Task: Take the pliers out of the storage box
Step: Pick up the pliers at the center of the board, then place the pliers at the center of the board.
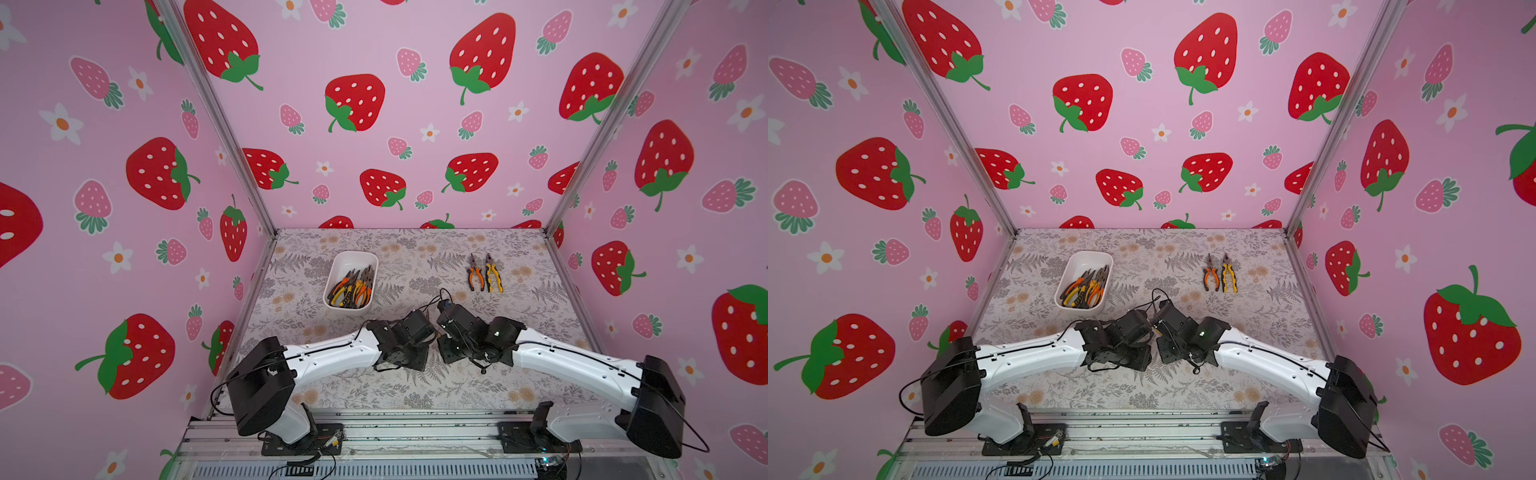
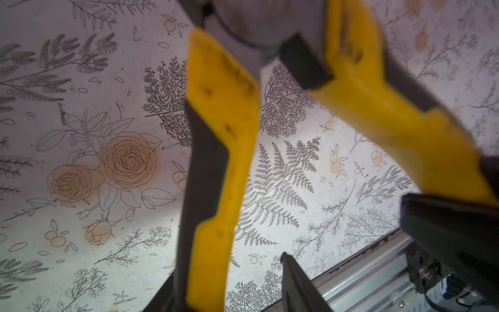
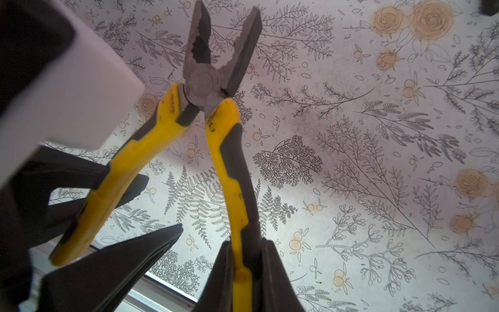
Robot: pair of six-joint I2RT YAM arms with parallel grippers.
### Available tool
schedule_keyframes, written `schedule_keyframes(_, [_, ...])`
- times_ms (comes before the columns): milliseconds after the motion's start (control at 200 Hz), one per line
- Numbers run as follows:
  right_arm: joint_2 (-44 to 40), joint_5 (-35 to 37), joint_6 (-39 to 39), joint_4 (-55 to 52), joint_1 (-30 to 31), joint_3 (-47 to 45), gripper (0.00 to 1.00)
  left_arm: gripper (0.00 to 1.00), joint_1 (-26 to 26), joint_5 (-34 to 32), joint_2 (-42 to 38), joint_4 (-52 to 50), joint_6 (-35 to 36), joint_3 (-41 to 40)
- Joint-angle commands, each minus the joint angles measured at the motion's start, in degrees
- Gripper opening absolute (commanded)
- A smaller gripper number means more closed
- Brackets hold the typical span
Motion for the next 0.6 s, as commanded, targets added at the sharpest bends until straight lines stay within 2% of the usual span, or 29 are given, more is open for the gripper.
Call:
schedule_keyframes(0, [-1.05,-0.41,1.92,0.62,0.62,0.32,0.00,0.53,0.59,0.68,0.28,-0.67,1.27,2.77])
schedule_keyframes(255, [1.74,1.16,2.81,-1.90,0.93,2.22,0.00,0.47,1.09,2.63,-0.47,-1.27,1.34,4.21])
schedule_keyframes(285, [2.05,1.26,2.88,-2.07,1.04,2.43,0.00,0.43,1.11,2.67,-0.65,-1.38,1.36,4.15])
schedule_keyframes(375, [2.58,1.97,3.12,-2.88,1.30,3.04,0.00,0.22,1.11,2.56,-0.91,-1.43,1.36,3.72])
schedule_keyframes(475, [2.16,2.30,3.21,-2.82,1.55,3.07,0.00,0.07,1.20,2.93,-0.73,-1.05,1.36,3.11])
schedule_keyframes(500, [1.95,2.40,3.25,-2.82,1.52,3.00,0.00,0.00,1.20,3.25,-0.67,-0.88,1.36,2.86])
schedule_keyframes(595, [1.01,2.87,3.51,-2.82,1.50,2.74,0.00,0.00,1.15,4.08,-0.61,0.16,1.01,2.15])
